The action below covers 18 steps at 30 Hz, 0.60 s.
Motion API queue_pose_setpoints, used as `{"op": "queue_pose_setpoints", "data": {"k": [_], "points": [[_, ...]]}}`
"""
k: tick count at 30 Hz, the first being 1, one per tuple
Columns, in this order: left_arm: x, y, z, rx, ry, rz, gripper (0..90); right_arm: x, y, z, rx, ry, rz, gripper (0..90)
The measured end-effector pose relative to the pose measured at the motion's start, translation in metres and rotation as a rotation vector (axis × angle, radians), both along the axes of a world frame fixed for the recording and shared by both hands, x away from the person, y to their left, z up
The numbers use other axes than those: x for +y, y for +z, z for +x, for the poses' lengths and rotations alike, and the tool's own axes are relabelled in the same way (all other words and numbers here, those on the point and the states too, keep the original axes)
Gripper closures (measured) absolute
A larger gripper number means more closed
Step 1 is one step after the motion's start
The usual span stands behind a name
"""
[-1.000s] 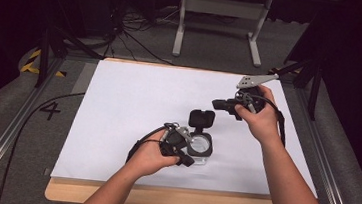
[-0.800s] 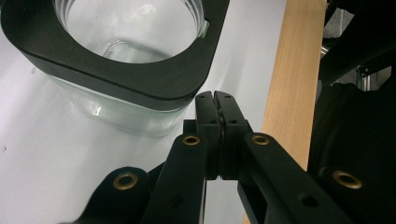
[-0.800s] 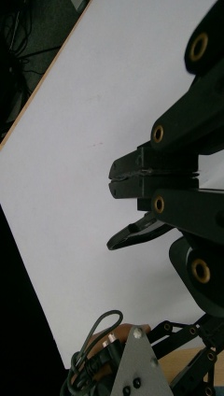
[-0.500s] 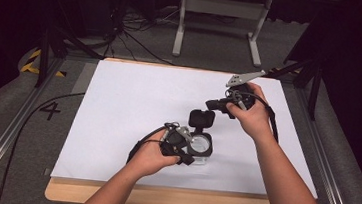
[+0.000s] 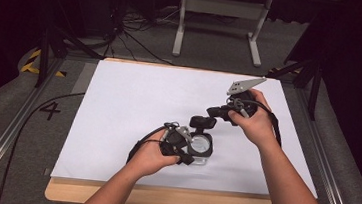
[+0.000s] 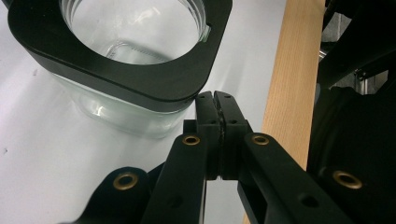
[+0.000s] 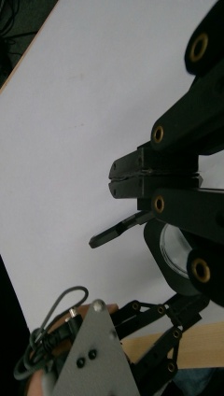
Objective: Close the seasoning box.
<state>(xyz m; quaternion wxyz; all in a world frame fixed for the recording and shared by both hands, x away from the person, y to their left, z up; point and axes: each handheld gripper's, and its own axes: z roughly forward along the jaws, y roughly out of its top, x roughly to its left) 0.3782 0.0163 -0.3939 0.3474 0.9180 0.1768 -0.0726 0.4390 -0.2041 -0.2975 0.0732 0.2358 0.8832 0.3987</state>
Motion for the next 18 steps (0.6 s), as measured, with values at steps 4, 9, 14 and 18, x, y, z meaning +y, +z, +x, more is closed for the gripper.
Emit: {"op": "queue_pose_setpoints", "data": {"k": [4,9,14,18], "points": [[0.000,0.000,0.000,0.002,-0.003,0.003,90.0,0.001,-0.003,-0.009,0.001,0.032,-0.008,90.0],[0.000,0.000,0.000,-0.002,-0.002,0.007,90.0,0.002,-0.008,-0.020,0.005,0.051,-0.021,90.0],[0.000,0.000,0.000,0.003,-0.001,0.003,90.0,0.004,-0.014,-0.030,0.020,0.073,-0.043,90.0],[0.000,0.000,0.000,-0.003,-0.004,0.005,90.0,0.005,-0.020,-0.035,0.031,0.086,-0.059,90.0]]}}
